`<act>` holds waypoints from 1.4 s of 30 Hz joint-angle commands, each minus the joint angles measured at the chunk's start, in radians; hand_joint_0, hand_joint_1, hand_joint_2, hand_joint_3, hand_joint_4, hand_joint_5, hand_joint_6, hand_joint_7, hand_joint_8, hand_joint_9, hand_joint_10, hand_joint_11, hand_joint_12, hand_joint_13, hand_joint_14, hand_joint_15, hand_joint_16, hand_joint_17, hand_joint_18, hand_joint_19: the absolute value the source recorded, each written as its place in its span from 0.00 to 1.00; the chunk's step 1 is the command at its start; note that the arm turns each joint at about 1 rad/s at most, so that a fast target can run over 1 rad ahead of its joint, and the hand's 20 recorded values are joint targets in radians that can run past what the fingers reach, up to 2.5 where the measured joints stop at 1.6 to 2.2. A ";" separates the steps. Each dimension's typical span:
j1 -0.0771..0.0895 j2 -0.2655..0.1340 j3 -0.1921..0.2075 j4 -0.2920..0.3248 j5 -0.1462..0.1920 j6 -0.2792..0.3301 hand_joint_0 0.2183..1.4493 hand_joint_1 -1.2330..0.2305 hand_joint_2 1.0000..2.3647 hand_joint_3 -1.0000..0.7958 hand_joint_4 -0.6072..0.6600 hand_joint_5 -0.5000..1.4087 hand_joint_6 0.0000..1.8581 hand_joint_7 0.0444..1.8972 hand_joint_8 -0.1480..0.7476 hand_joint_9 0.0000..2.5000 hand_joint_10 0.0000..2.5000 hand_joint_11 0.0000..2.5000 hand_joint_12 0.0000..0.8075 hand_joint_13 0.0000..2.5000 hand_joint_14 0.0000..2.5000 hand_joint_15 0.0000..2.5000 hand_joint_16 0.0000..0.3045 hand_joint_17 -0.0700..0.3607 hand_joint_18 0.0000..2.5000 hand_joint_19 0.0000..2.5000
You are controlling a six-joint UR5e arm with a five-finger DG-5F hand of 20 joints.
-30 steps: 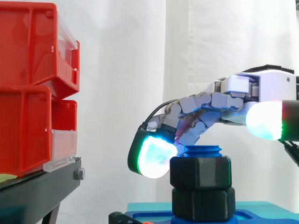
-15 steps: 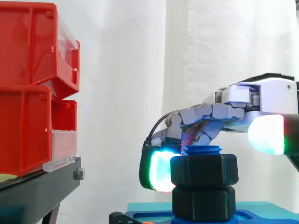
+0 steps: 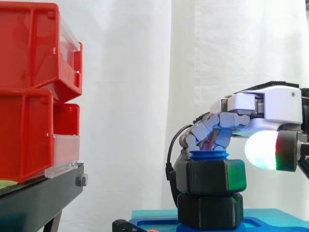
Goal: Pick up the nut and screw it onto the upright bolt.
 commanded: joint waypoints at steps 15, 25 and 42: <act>-0.008 0.002 0.009 0.001 -0.002 0.007 0.18 0.78 0.00 0.28 0.68 0.23 0.27 0.53 0.42 0.38 0.00 0.00 0.28 0.30 0.00 0.00 0.13 0.36 0.23 0.11; -0.019 0.057 0.041 -0.124 -0.032 -0.069 0.17 0.78 0.00 0.28 0.69 0.22 0.27 0.51 0.42 0.36 0.00 0.00 0.31 0.27 0.00 0.00 0.13 0.37 0.21 0.10; -0.024 0.285 -0.061 -0.409 0.109 -0.210 0.19 0.73 0.00 0.28 0.68 0.21 0.27 0.49 0.43 0.32 0.00 0.00 0.33 0.24 0.00 0.00 0.13 0.36 0.17 0.08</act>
